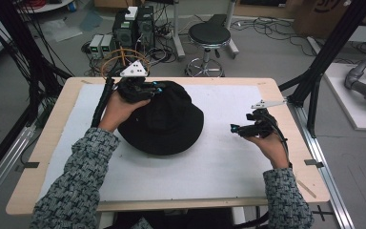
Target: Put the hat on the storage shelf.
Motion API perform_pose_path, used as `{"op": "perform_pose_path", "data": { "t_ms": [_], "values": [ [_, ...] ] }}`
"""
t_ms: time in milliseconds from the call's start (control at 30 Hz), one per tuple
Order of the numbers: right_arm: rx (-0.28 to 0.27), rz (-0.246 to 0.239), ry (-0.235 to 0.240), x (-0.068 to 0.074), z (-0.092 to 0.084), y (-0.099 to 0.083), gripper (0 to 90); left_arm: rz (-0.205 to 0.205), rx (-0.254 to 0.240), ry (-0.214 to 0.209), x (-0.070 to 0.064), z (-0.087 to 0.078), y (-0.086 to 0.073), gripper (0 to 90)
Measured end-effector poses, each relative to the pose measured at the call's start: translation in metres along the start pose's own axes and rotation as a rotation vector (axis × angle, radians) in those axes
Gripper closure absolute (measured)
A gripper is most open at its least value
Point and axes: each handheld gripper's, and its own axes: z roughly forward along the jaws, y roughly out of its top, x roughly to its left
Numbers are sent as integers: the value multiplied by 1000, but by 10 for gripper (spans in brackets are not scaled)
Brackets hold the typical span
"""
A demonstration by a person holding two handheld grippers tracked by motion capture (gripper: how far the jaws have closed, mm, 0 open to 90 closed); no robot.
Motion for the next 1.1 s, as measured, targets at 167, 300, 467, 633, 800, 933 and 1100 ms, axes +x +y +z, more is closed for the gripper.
{"op": "perform_pose_path", "data": {
  "t_ms": [167,300,467,633,800,933,1100],
  "values": [
    [-4,9,3,-1,-1,0,116,22,-10,-11,-5,-4,18,873],
    [-7,12,3,-1,-2,0,116,18,-30,-37,-10,-7,31,873],
    [-11,11,6,-1,-3,0,116,27,-49,-56,-14,-12,49,873],
    [-15,14,8,-2,-4,0,116,48,-63,-47,-14,-20,68,873],
    [-20,17,8,-3,-5,0,116,60,-75,-42,-12,-28,88,873],
    [-18,25,8,-3,-6,0,116,83,-71,-30,-14,-33,103,873],
    [-25,21,9,-3,-6,0,116,89,-82,-12,-12,-40,115,873]
  ]
}}
